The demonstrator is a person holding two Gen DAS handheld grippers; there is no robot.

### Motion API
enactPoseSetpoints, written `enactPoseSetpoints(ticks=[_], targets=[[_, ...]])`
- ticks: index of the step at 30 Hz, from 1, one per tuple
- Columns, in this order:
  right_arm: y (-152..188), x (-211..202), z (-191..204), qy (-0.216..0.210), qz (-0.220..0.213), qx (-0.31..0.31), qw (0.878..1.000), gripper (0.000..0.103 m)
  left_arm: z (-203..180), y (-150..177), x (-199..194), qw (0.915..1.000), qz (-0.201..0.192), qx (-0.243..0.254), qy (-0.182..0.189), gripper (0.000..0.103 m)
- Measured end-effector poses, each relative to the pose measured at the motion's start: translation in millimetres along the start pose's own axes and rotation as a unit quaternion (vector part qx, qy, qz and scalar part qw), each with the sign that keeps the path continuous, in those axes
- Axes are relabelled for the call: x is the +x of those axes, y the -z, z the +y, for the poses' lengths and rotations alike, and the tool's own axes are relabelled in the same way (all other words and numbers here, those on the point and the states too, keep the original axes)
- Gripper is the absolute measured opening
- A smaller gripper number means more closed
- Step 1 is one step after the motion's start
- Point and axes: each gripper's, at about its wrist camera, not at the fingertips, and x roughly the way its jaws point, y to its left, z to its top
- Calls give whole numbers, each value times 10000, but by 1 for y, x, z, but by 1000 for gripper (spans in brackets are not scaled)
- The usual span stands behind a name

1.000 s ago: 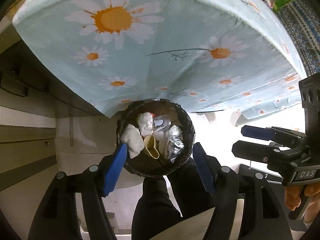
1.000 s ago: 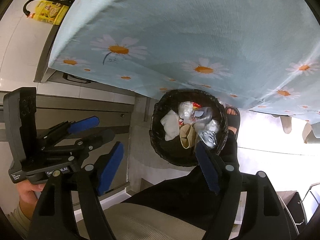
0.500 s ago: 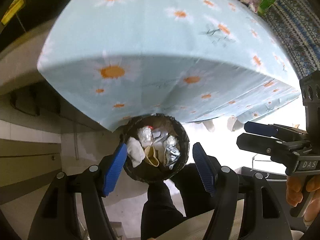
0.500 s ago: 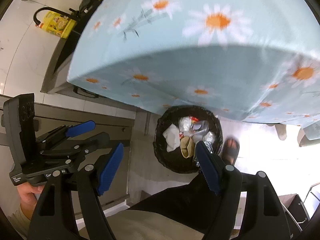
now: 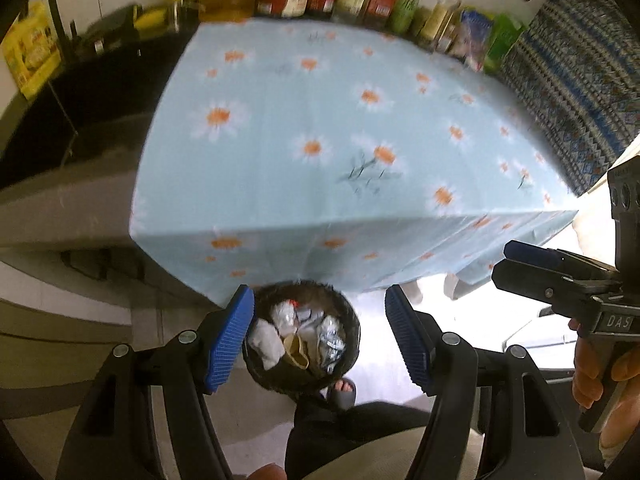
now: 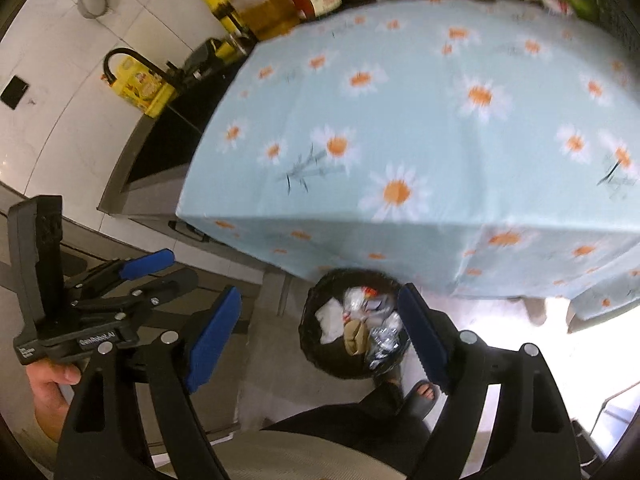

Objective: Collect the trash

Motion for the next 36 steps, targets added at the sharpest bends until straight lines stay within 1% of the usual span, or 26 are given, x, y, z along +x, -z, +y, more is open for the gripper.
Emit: enactPoseSetpoints(ticks=[1,4,6,7,8,10,12,13,16,19,21,22,23,25,29,36], targets=[[-1,-8,1,16,-82,-48,10000,81,-4,-2,-5,10000,-53,23,-14,66],[-2,-31,0,75,-324,-135,9994,93,-18,-6,-23,9998,-196,61,-25,66],[-2,-45,-2,69,-413,-150,9990,93,-27,-8,-33,9994,-311,117,-70,66],[-2,-51,-3,67,-456,-160,9988,93,-32,-9,-38,9993,-338,135,-75,68],[-2,-58,-4,77,-513,-168,9985,93,-38,-10,-44,9991,-393,148,-67,72],[-2,-72,-6,109,-641,-217,9977,93,-46,-10,-52,9986,-481,194,-94,74],[-3,-86,-10,140,-767,-243,9967,93,-55,-11,-63,9978,-600,226,-135,75],[-4,-95,-12,171,-843,-250,9960,98,-59,-12,-68,9975,-659,242,-124,75],[-6,-118,-14,183,-1085,-281,9935,98,-74,-12,-81,9961,-815,301,-153,75],[-7,-141,-16,235,-1318,-355,9904,98,-86,-13,-93,9943,-977,360,-221,81],[-5,-153,-17,248,-1427,-399,9886,98,-94,-12,-102,9931,-1088,377,-232,81],[-4,-159,-18,266,-1469,-413,9879,98,-98,-11,-107,9923,-1154,378,-255,85],[-2,-165,-19,264,-1514,-434,9872,98,-101,-10,-111,9917,-1201,376,-271,91],[1,-173,-19,277,-1576,-508,9858,98,-109,-7,-121,9896,-1345,383,-324,95],[9,-188,-20,320,-1692,-621,9831,98,-120,-1,-136,9863,-1553,368,-418,96],[19,-207,-25,328,-1849,-736,9795,98,-136,9,-146,9833,-1676,427,-572,96]])
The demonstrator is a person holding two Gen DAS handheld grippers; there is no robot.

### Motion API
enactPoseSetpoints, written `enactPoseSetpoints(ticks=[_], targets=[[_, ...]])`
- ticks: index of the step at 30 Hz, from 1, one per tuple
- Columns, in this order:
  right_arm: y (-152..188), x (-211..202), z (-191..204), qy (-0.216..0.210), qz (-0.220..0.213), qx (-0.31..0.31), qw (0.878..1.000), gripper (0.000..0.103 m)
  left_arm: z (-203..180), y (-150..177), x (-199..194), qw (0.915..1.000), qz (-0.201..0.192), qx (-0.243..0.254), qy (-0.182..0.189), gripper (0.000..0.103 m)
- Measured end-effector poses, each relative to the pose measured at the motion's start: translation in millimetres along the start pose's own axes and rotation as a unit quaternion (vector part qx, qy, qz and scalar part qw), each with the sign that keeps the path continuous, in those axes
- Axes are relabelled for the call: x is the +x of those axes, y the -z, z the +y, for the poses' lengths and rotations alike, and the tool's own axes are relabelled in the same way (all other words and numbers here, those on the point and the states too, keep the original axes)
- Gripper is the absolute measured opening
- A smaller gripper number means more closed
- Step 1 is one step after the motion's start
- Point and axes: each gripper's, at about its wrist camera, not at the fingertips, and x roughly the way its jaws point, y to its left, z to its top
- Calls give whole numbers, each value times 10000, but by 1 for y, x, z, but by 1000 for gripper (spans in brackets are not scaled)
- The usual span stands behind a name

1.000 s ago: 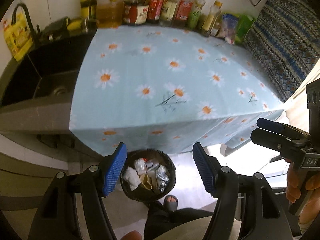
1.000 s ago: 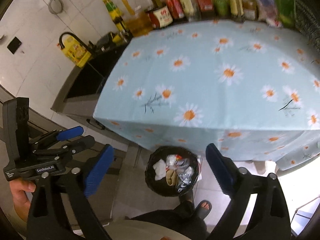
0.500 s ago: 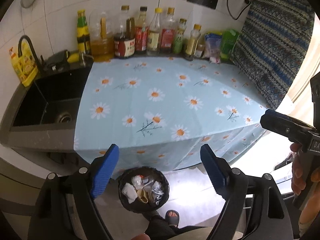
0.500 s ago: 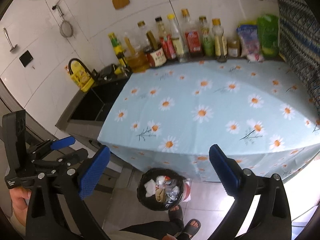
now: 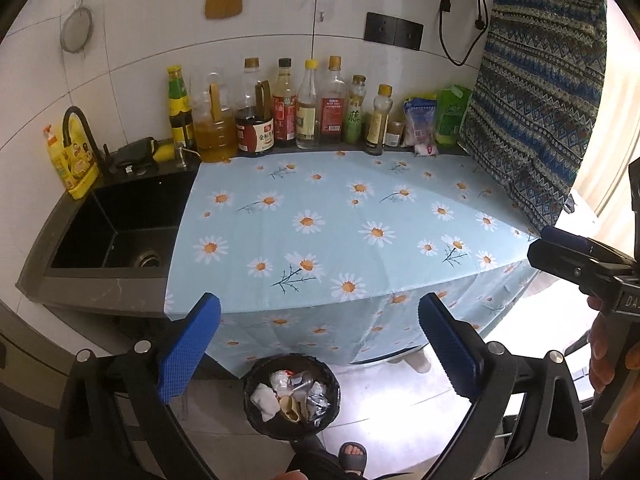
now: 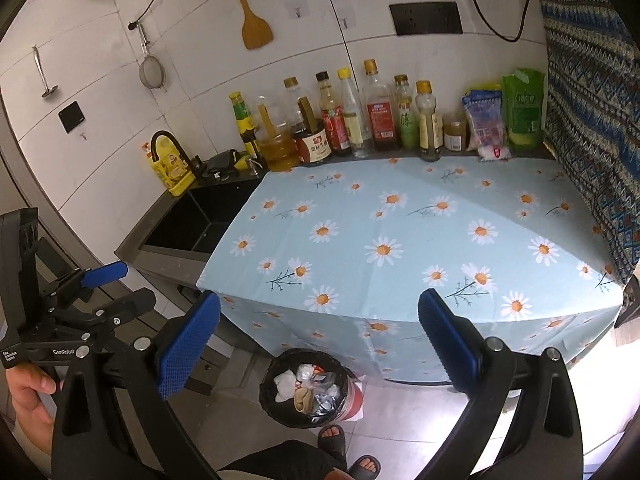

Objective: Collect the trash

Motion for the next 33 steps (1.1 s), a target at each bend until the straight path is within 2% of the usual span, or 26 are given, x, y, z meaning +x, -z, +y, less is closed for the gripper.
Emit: enactPoseSetpoints(ticks=[15,33], targets=[[7,-16,-9,25,-77,0,10000,98,-15,6,-10,9999,-110,-26,-12,96],[10,-12,-9,30,1,8,10000,98,-9,11,-9,9998,-94,-151,8,96]])
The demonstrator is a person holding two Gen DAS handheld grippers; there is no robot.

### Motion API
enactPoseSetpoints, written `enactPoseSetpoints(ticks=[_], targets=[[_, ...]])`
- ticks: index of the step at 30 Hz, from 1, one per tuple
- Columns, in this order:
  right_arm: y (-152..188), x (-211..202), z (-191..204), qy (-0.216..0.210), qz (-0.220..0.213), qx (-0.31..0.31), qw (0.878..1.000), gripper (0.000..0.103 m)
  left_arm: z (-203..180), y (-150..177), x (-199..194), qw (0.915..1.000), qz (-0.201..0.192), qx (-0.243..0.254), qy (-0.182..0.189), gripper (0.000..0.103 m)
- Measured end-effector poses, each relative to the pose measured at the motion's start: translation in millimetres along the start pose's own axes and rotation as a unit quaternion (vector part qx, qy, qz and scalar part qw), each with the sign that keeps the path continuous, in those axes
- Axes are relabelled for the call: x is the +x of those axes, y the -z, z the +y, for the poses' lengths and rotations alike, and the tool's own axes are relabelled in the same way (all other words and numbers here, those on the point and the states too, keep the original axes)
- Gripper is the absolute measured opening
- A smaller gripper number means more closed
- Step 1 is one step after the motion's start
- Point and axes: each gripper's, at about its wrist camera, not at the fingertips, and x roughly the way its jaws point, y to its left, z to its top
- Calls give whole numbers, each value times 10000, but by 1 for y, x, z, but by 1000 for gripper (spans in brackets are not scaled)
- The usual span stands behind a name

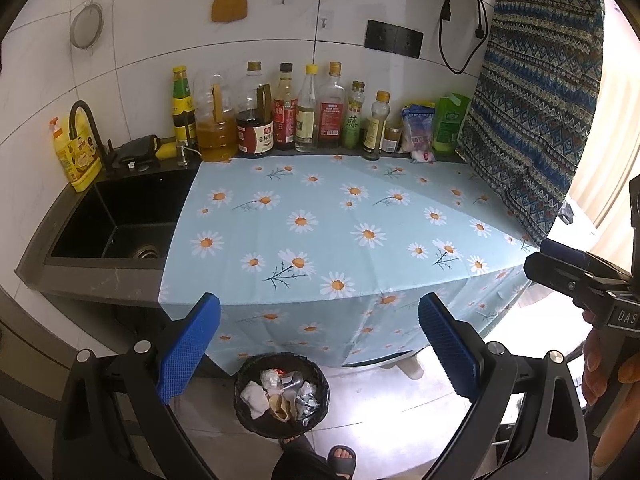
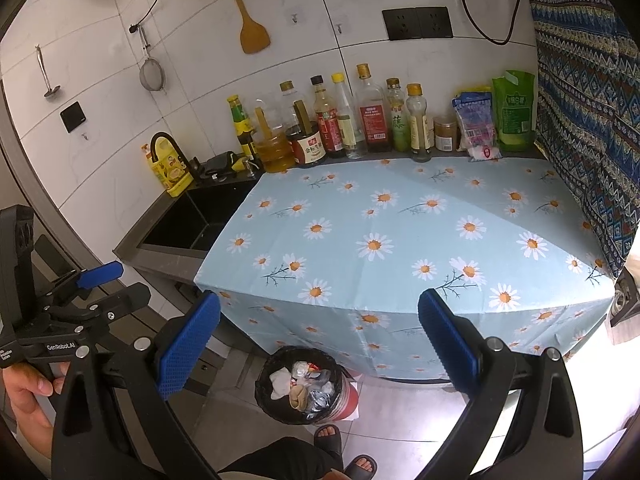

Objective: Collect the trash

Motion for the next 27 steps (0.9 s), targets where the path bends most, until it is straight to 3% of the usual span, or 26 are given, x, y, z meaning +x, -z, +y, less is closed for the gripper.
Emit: enactPoseSetpoints(ticks=[27], targets=[[1,9,5,-5,66,-63,10000,98,-2,4,7,9999,93,-39,104,96]])
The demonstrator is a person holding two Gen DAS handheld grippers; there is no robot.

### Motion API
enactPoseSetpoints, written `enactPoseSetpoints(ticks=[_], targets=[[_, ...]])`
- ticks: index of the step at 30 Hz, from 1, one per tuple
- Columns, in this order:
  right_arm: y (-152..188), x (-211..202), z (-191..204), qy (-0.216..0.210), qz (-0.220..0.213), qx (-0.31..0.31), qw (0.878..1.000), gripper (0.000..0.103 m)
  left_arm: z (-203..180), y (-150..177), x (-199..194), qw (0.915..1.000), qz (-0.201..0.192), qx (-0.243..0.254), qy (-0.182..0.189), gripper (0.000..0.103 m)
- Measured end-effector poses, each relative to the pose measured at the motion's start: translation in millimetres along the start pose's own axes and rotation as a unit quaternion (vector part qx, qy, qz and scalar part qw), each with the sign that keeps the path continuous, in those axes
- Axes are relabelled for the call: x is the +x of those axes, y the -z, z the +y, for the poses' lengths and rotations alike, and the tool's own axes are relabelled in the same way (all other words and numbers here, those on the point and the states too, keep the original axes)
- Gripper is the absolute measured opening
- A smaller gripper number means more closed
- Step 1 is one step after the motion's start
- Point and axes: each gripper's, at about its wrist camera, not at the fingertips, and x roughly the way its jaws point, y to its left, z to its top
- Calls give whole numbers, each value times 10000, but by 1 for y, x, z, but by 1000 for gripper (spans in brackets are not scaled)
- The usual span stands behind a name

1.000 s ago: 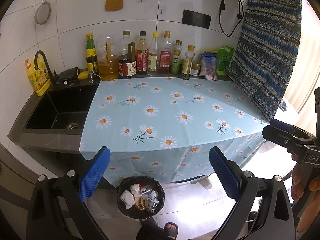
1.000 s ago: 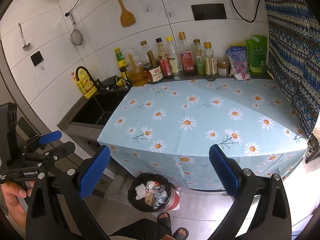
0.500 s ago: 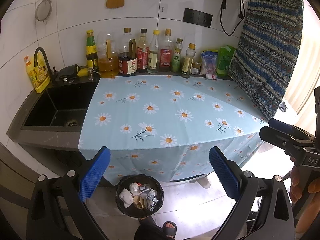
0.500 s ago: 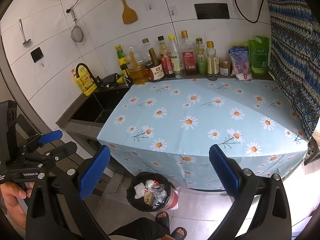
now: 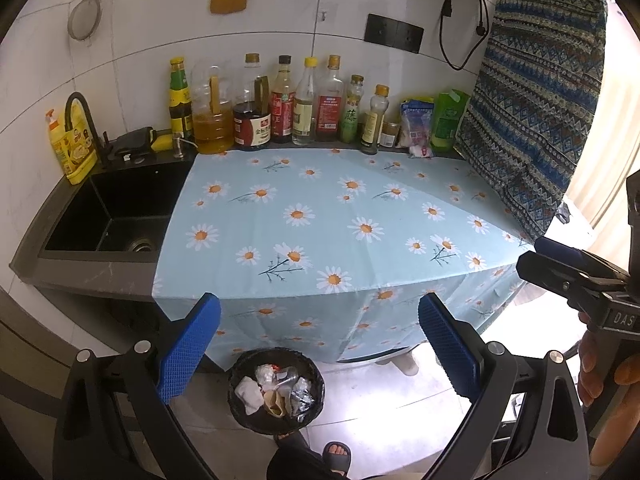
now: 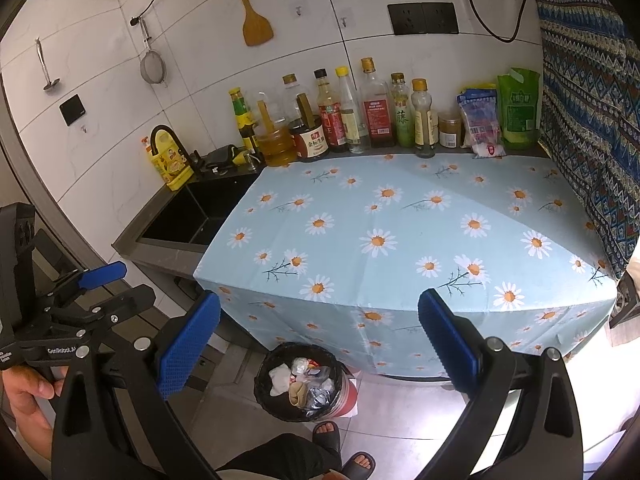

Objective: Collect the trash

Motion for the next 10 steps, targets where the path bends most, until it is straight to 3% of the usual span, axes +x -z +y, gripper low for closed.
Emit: enactPoseSetpoints(ticks=[10], targets=[[-1,3,-2,3,49,35,10000,98,3,-4,5,9999,77,-79,-1,96]])
